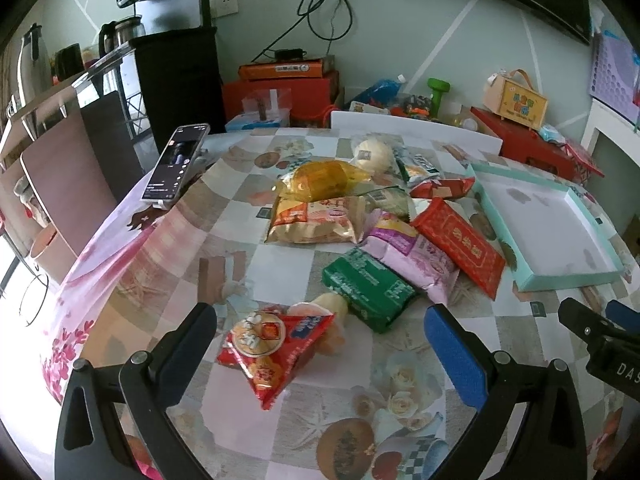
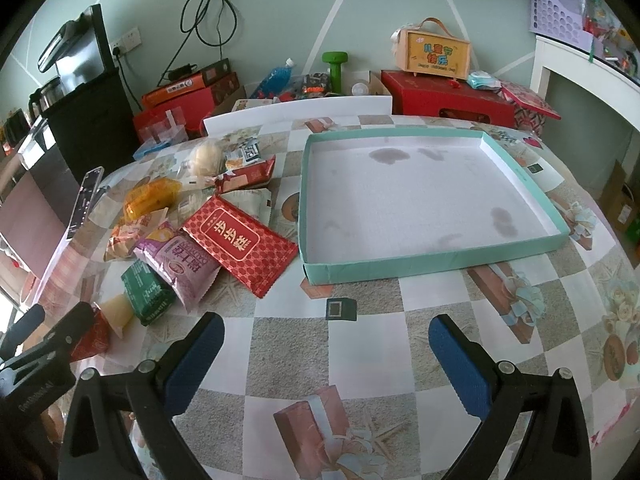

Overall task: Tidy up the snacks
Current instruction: 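Close the left tool on the red chips bag and lift it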

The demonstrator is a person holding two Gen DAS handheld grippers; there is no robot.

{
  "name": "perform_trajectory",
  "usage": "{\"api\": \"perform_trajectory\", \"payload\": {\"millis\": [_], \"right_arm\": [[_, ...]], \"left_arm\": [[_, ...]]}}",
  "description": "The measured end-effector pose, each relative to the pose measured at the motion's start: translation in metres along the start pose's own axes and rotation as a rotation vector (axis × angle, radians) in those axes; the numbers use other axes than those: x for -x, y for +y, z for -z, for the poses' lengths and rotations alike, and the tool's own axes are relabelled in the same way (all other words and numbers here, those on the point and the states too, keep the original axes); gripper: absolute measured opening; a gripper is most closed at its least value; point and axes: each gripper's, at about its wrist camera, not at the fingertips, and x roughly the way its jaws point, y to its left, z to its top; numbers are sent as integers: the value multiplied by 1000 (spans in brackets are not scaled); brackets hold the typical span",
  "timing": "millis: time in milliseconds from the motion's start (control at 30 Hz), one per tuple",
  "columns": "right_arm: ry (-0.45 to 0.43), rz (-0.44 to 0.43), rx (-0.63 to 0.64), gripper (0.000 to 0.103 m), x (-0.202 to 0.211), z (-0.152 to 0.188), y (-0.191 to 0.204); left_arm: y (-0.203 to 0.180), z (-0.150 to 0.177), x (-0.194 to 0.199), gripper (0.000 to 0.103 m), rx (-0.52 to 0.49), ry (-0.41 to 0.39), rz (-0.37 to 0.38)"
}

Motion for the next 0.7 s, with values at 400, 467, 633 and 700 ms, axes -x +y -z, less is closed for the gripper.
{"api": "perform_trajectory", "payload": {"millis": [400,467,633,700], "right_arm": [[31,-53,88,103,-18,2,40],[38,-66,105,103,-22,2,46],[51,-100,129,103,-33,0,62],[53,-104,136,103,-37,-1,66]], "left_arm": [[27,10,-33,91,77,108,23],[29,10,-38,83,90,128,40],[40,11,-44,80,138,134,71],[40,10,-45,77,138,128,75]]}}
